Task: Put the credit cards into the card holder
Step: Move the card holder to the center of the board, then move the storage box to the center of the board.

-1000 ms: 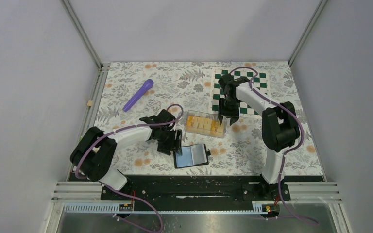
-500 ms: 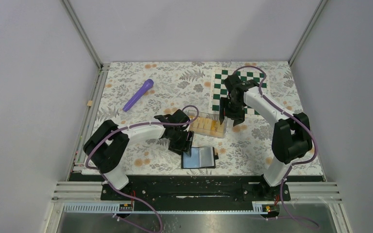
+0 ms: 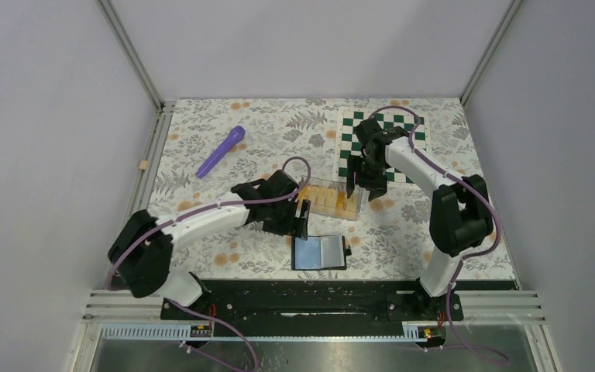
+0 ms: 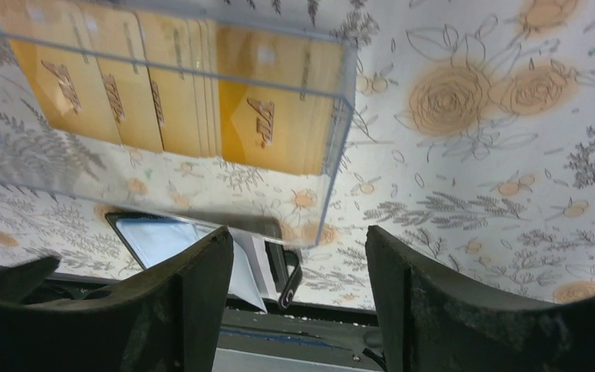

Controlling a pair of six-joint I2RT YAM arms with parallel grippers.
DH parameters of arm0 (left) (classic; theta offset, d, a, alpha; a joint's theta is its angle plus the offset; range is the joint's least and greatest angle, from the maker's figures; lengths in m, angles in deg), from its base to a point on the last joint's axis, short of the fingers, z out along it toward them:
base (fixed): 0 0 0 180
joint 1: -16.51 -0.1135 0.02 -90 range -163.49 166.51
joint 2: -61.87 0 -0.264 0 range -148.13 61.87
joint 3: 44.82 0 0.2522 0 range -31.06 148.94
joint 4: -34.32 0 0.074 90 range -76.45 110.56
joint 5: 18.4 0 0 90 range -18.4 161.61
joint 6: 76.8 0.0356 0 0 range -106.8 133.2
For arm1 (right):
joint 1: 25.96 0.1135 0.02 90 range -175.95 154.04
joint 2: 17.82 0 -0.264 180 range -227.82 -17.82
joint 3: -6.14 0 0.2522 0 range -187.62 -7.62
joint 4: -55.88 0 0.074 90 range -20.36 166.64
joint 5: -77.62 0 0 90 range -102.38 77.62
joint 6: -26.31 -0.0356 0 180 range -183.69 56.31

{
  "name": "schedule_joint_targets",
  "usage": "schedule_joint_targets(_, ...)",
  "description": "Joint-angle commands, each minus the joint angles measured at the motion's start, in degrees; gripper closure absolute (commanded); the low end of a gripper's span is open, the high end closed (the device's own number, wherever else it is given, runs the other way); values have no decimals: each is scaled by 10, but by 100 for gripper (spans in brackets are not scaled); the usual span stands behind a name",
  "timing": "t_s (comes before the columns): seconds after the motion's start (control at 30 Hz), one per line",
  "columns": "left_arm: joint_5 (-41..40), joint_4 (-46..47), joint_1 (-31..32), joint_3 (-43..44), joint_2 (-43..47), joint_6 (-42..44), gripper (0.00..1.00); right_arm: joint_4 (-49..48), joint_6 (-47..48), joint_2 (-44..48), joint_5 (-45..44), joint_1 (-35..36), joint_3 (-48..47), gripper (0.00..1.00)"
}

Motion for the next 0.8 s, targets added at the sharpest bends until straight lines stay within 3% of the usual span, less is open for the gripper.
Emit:
schedule_joint_targets(0.0, -47, 8, -4, 4, 98, -28, 23, 17, 8, -50, -9, 4, -55, 33)
schedule_joint_targets(0.1, -47, 19, -5, 6, 143, -39, 21, 24, 11, -73, -13, 10, -75, 47)
schedule_joint_targets(0.37, -52, -6, -18, 19, 204, -45, 19, 48, 5, -95, -32, 48, -96, 71)
schedule_joint_targets(0.77, -49, -12, -27, 5, 217, -46, 18, 60, 7, -104, -41, 109, -98, 76)
